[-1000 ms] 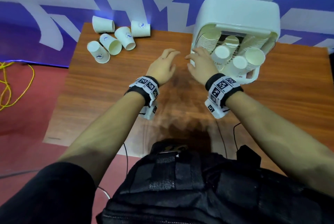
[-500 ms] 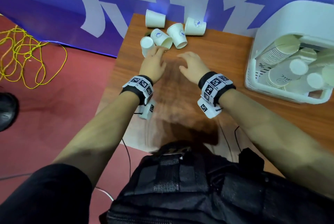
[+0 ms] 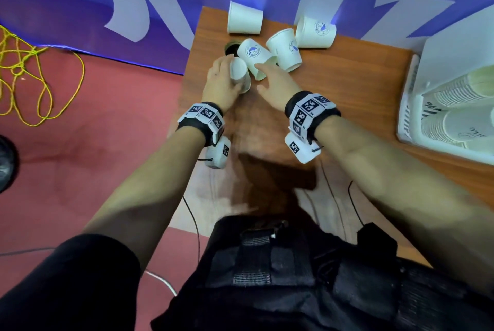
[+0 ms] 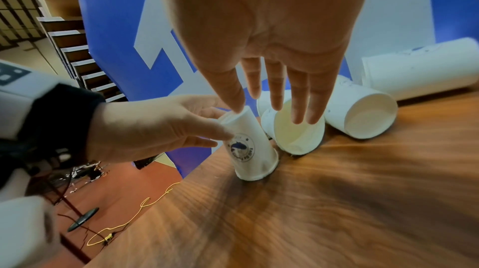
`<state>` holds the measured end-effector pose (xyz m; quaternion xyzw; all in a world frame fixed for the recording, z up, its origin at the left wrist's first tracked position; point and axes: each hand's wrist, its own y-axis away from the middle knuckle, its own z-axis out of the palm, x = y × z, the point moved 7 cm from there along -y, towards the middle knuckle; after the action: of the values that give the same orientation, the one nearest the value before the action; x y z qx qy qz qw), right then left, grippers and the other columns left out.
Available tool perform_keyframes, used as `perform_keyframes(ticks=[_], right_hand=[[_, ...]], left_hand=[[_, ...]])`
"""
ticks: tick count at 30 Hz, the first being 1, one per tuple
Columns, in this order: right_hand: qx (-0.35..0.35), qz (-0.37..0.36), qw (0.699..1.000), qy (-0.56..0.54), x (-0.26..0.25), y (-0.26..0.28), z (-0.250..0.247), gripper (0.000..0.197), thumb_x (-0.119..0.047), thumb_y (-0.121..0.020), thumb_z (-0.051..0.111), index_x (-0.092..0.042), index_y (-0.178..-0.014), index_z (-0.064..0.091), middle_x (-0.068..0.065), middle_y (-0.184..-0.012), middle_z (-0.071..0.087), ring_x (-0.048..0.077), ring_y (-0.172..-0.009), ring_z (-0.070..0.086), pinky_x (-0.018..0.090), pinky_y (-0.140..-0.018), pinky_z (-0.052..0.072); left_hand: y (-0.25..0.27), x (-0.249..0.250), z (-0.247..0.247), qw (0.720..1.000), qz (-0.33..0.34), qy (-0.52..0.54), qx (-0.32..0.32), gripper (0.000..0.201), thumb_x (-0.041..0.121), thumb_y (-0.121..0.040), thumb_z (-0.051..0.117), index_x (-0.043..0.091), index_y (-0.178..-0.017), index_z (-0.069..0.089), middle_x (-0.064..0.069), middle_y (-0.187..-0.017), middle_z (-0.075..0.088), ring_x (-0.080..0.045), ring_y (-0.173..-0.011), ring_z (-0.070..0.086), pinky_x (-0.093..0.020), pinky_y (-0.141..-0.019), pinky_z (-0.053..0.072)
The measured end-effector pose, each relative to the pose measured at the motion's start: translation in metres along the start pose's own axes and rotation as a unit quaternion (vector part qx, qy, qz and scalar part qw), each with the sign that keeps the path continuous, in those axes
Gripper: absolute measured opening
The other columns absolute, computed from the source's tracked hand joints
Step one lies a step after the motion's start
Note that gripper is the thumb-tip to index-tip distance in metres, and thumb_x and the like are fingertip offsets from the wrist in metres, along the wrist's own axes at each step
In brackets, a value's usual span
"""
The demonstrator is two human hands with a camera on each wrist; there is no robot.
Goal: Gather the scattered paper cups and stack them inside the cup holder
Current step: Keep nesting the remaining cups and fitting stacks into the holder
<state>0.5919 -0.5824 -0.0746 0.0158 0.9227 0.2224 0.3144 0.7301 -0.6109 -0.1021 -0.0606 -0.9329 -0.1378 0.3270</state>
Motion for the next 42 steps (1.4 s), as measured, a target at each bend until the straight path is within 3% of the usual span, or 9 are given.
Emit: perform_keyframes(ticks=[10, 15, 17, 20, 25, 30, 34, 37, 42], right_hand=[[-0.014, 0.002, 0.999, -0.035, 0.011, -0.006, 0.020, 0.057, -0.008, -0.089, 0.049, -0.019, -0.144, 0.037, 0.012, -0.134, 0.053, 0.028, -0.122, 0.049, 0.033, -0.098, 0.039], [0.008, 0.009, 0.997, -0.073, 0.019, 0.013, 0.008, 0.066, -0.012, -0.091, 0.053, -0.021, -0.150, 0.024, 0.009, -0.143, 0.044, 0.022, -0.127, 0.045, 0.028, -0.103, 0.036], [0.032, 0.006, 0.994, -0.108, 0.021, 0.027, -0.004, 0.070, -0.014, -0.089, 0.056, -0.026, -0.150, 0.023, 0.005, -0.145, 0.043, 0.019, -0.127, 0.046, 0.025, -0.100, 0.038], [0.074, 0.005, 0.988, -0.133, 0.029, 0.052, -0.024, 0.075, -0.015, -0.087, 0.061, -0.027, -0.150, 0.021, 0.003, -0.142, 0.045, 0.016, -0.122, 0.048, 0.017, -0.088, 0.036], [0.140, 0.002, 0.979, -0.151, 0.055, 0.100, -0.054, 0.082, -0.019, -0.083, 0.066, -0.022, -0.150, 0.020, 0.007, -0.133, 0.051, 0.019, -0.115, 0.053, 0.022, -0.089, 0.039], [0.195, 0.000, 0.968, -0.156, 0.101, 0.156, -0.081, 0.082, -0.019, -0.080, 0.067, -0.022, -0.149, 0.022, 0.006, -0.132, 0.050, 0.018, -0.113, 0.053, 0.027, -0.093, 0.043], [0.220, 0.000, 0.963, -0.157, 0.138, 0.197, -0.099, 0.080, -0.019, -0.077, 0.069, -0.025, -0.145, 0.027, 0.007, -0.130, 0.050, 0.018, -0.112, 0.053, 0.031, -0.097, 0.043], [0.240, 0.008, 0.956, -0.167, 0.164, 0.227, -0.115, 0.078, -0.018, -0.075, 0.070, -0.023, -0.143, 0.033, 0.006, -0.126, 0.053, 0.017, -0.108, 0.054, 0.032, -0.095, 0.045], [0.267, 0.019, 0.944, -0.194, 0.208, 0.274, -0.141, 0.076, -0.015, -0.076, 0.070, -0.022, -0.142, 0.035, 0.000, -0.125, 0.054, 0.014, -0.109, 0.055, 0.029, -0.095, 0.044]], left_hand=[[-0.008, -0.009, 0.015, 0.995, -0.020, 0.083, -0.059, 0.062, 0.028, -0.078, 0.075, 0.012, -0.130, 0.047, -0.009, -0.129, 0.053, -0.025, -0.118, 0.051, -0.042, -0.097, 0.044], [0.000, 0.012, -0.001, 0.989, -0.022, 0.143, -0.034, 0.050, 0.036, -0.080, 0.075, 0.013, -0.121, 0.056, 0.001, -0.110, 0.062, -0.013, -0.095, 0.057, -0.022, -0.082, 0.048], [0.004, 0.028, -0.006, 0.988, -0.004, 0.154, -0.026, 0.048, 0.038, -0.082, 0.073, 0.012, -0.120, 0.058, 0.003, -0.107, 0.062, -0.010, -0.092, 0.056, -0.011, -0.075, 0.043], [0.013, 0.062, -0.009, 0.983, 0.031, 0.179, -0.024, 0.047, 0.042, -0.080, 0.073, 0.012, -0.114, 0.061, 0.004, -0.103, 0.063, -0.013, -0.091, 0.059, -0.020, -0.078, 0.046], [0.036, 0.126, 0.012, 0.980, 0.079, 0.178, -0.045, 0.044, 0.040, -0.082, 0.072, 0.015, -0.116, 0.059, 0.002, -0.101, 0.063, -0.014, -0.091, 0.060, -0.032, -0.083, 0.053], [0.064, 0.192, 0.044, 0.975, 0.137, 0.158, -0.075, 0.038, 0.038, -0.084, 0.071, 0.019, -0.113, 0.058, 0.012, -0.097, 0.060, 0.001, -0.085, 0.057, -0.015, -0.081, 0.048], [0.089, 0.241, 0.072, 0.968, 0.171, 0.146, -0.109, 0.042, 0.038, -0.082, 0.072, 0.016, -0.114, 0.058, 0.010, -0.101, 0.062, -0.003, -0.090, 0.059, -0.020, -0.087, 0.050], [0.104, 0.273, 0.094, 0.964, 0.185, 0.143, -0.124, 0.049, 0.044, -0.076, 0.072, 0.017, -0.116, 0.059, 0.004, -0.108, 0.065, -0.012, -0.098, 0.062, -0.035, -0.091, 0.052], [0.127, 0.331, 0.126, 0.957, 0.211, 0.141, -0.142, 0.043, 0.034, -0.080, 0.075, 0.018, -0.115, 0.058, 0.006, -0.106, 0.063, -0.010, -0.096, 0.060, -0.027, -0.088, 0.051]])
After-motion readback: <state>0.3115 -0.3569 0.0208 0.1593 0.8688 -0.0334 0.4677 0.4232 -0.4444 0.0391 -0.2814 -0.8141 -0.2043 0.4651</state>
